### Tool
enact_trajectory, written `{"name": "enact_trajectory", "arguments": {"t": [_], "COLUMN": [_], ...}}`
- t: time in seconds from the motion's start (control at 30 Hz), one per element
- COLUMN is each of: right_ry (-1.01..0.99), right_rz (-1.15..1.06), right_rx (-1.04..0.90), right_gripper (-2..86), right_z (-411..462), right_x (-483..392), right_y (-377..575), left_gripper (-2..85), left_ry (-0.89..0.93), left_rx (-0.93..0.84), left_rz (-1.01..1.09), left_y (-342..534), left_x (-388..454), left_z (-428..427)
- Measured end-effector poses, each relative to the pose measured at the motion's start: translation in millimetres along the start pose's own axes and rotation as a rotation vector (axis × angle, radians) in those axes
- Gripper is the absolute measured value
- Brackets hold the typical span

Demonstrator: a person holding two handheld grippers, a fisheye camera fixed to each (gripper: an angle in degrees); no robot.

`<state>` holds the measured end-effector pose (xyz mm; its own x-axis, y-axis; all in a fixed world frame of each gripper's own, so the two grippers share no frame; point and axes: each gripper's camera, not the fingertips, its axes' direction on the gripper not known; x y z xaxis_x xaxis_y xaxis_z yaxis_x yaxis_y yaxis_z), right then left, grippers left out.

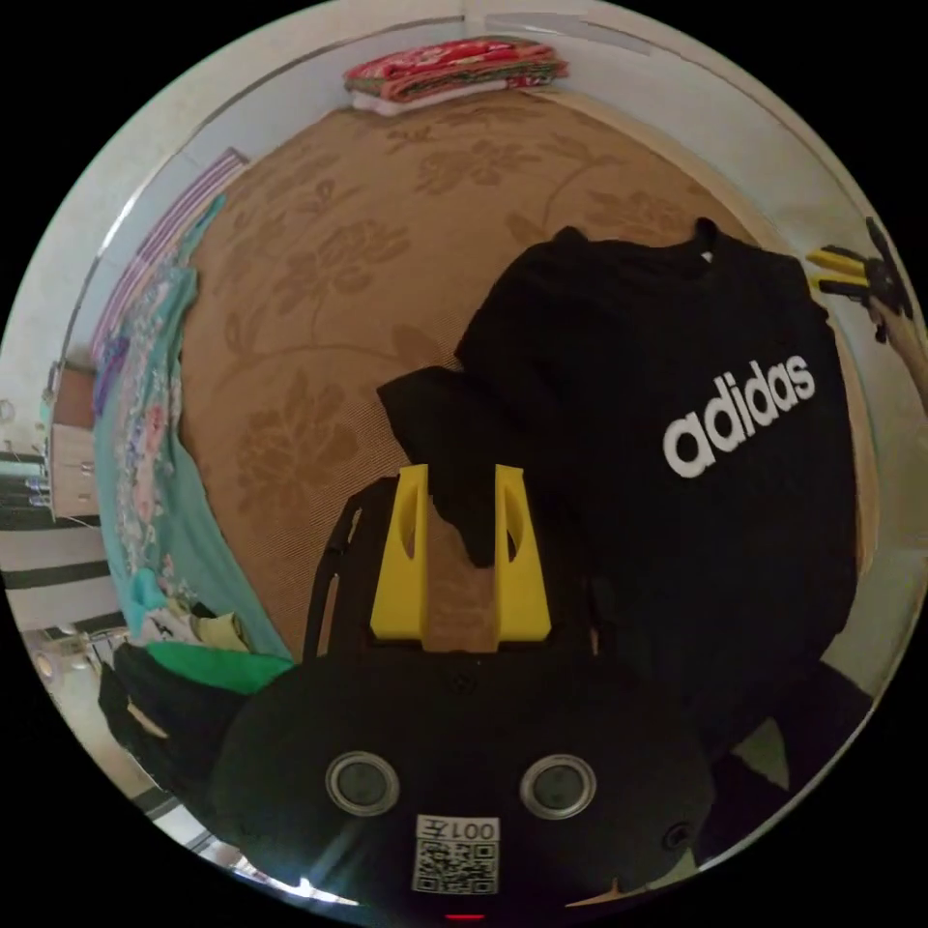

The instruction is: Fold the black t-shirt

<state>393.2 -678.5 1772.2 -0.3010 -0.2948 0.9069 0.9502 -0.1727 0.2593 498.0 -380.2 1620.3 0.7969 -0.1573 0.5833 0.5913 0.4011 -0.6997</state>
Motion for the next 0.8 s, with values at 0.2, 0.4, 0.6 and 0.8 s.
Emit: {"name": "enact_trajectory", "arguments": {"t": [0.2, 0.4, 0.6, 0.8], "right_ry": [-0.056, 0.216, 0.214, 0.298], "right_rz": [-0.036, -0.106, 0.063, 0.122], "right_rx": [-0.093, -0.173, -0.224, -0.287], "right_gripper": [5.5, 2.5, 2.1, 2.0], "right_z": [23, 2, -2, 2], "right_x": [-23, -51, -43, -67], "right_y": [-19, -1, 20, 42], "left_gripper": [0.1, -0.9, -0.5, 6.4], "left_ry": [-0.027, -0.264, -0.173, 0.140], "left_rx": [-0.116, -0.164, -0.186, 0.000], "left_rz": [0.111, 0.116, -0.035, -0.042], "left_y": [-19, -3, 20, 12], "left_x": [5, -8, -45, -25], "left_z": [36, 34, 37, 12]}}
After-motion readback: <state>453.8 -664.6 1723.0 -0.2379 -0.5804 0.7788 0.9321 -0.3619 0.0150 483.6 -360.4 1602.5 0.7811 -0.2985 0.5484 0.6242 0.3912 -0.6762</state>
